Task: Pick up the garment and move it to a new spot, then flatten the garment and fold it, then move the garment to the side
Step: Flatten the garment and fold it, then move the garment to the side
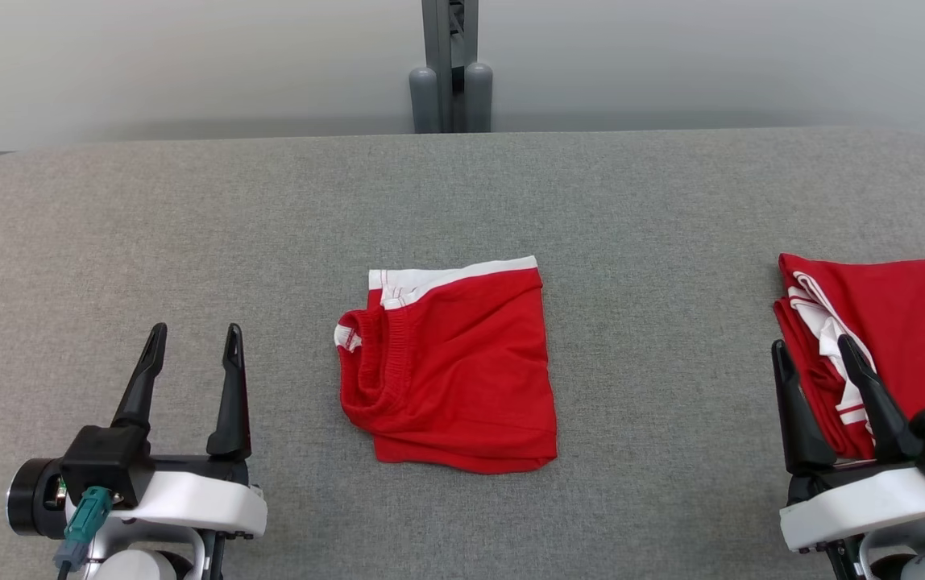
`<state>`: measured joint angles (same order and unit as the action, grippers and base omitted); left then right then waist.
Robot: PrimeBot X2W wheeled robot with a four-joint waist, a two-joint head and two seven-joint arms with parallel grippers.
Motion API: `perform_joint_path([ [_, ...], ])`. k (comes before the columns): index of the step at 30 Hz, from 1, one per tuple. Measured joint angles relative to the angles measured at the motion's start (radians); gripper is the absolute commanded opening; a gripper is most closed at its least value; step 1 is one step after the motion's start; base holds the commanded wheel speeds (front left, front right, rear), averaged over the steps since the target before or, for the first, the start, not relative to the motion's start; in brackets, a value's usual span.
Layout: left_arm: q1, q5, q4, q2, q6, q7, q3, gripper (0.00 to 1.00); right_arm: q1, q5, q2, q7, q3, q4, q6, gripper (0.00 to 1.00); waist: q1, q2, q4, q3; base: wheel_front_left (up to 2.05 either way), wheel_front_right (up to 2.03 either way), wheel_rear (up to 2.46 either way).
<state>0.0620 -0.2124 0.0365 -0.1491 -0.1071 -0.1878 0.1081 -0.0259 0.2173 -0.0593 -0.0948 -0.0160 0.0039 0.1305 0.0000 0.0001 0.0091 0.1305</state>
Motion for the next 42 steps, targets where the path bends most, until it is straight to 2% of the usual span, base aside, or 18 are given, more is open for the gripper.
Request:
perform_joint_path([
  [12, -0.009, -0.001, -0.018, -0.002, -0.01, 0.013, 0.009, 1.0, 0.016, -0.029, 0.006, 0.016, -0.003, -0.066, 0.0, 1.0, 0.0, 0.0, -0.01, 0.004, 0.0, 0.0, 0.0],
  [20, 0.01, -0.009, -0.011, 0.008, -0.01, 0.005, 0.028, 1.0, 0.007, -0.05, 0.003, 0.036, 0.025, -0.053, 0.0, 1.0, 0.0, 0.0, 0.055, 0.015, 0.0, 0.0, 0.0],
  [26, 0.03, -0.018, 0.012, 0.036, -0.011, -0.018, 0.053, 1.0, -0.054, -0.04, -0.014, 0.063, 0.084, 0.091, 0.0, 1.0, 0.0, 0.0, 0.163, 0.029, 0.0, 0.0, 0.0],
  [33, 0.078, -0.03, 0.071, 0.036, 0.021, -0.033, 0.076, 1.0, -0.103, -0.017, -0.017, 0.05, 0.122, 0.298, 0.0, 1.0, 0.0, 0.0, 0.274, 0.043, 0.0, 0.0, 0.0],
  [38, 0.106, -0.024, 0.101, 0.037, 0.028, -0.046, 0.089, 1.0, -0.127, 0.02, -0.009, 0.06, 0.166, 0.417, 0.0, 1.0, 0.0, 0.0, 0.319, 0.048, 0.0, 0.0, 0.0],
  [42, 0.118, -0.024, 0.111, 0.037, 0.031, -0.054, 0.089, 1.0, -0.157, 0.046, -0.006, 0.059, 0.184, 0.474, 0.0, 1.0, 0.0, 0.0, 0.324, 0.049, 0.0, 0.0, 0.0],
])
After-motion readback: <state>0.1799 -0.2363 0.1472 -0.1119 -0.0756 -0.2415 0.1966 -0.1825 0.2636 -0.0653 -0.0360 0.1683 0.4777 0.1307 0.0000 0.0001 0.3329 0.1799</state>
